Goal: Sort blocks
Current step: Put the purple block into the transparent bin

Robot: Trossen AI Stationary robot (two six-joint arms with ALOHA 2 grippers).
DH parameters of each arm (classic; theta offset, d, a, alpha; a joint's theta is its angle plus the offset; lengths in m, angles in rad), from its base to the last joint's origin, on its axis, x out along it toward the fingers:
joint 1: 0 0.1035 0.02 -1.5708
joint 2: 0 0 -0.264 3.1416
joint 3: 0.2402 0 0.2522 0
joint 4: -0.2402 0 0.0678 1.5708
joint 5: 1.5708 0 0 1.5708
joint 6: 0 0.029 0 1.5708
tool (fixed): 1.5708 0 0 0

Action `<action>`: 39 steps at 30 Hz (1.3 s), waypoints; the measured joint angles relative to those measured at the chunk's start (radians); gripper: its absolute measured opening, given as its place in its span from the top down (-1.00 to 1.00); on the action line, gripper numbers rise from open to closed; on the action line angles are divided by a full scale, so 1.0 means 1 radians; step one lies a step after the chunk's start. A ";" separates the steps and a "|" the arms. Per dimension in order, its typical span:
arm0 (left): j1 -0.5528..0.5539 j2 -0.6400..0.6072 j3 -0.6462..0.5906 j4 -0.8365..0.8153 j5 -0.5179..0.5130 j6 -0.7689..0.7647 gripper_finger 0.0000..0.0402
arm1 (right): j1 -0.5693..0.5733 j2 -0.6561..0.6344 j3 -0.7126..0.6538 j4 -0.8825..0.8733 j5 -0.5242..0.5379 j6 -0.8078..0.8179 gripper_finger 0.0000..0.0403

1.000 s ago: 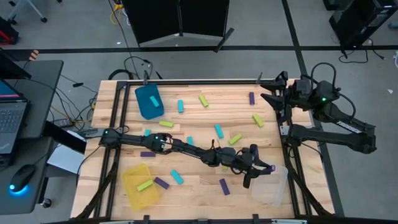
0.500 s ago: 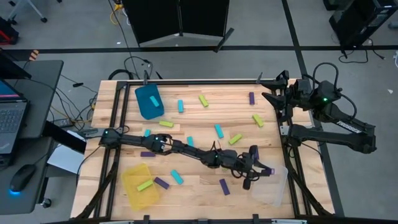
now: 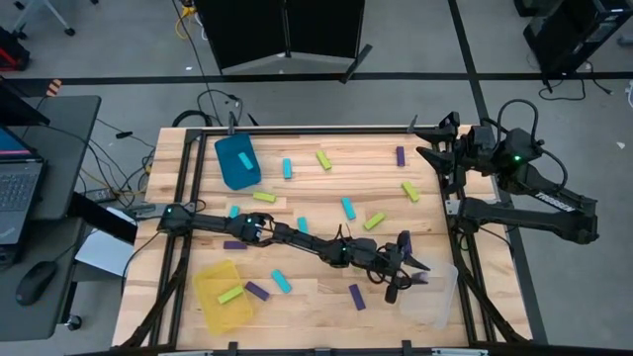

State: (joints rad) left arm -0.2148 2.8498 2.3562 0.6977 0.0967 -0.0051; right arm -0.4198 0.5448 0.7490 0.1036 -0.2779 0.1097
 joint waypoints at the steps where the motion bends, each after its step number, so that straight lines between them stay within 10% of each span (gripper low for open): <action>1: -0.001 0.000 0.000 0.000 0.003 0.000 0.13 | 0.000 0.000 0.000 0.000 0.000 0.000 0.04; 17: 0.023 -0.095 0.000 -0.249 0.006 0.021 0.07 | 0.000 0.009 0.000 -0.048 0.000 -0.004 0.04; 27: 0.012 -0.277 0.000 -0.879 -0.314 0.129 0.41 | 0.000 0.064 -0.001 -0.097 0.022 -0.030 0.04; 39: -0.019 -0.383 0.000 -1.077 -0.383 0.100 0.74 | -0.001 0.140 -0.001 -0.153 0.078 -0.061 0.04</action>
State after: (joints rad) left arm -0.2339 2.4667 2.3559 -0.3796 -0.2858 0.0947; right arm -0.4210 0.6851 0.7483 -0.0489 -0.2000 0.0490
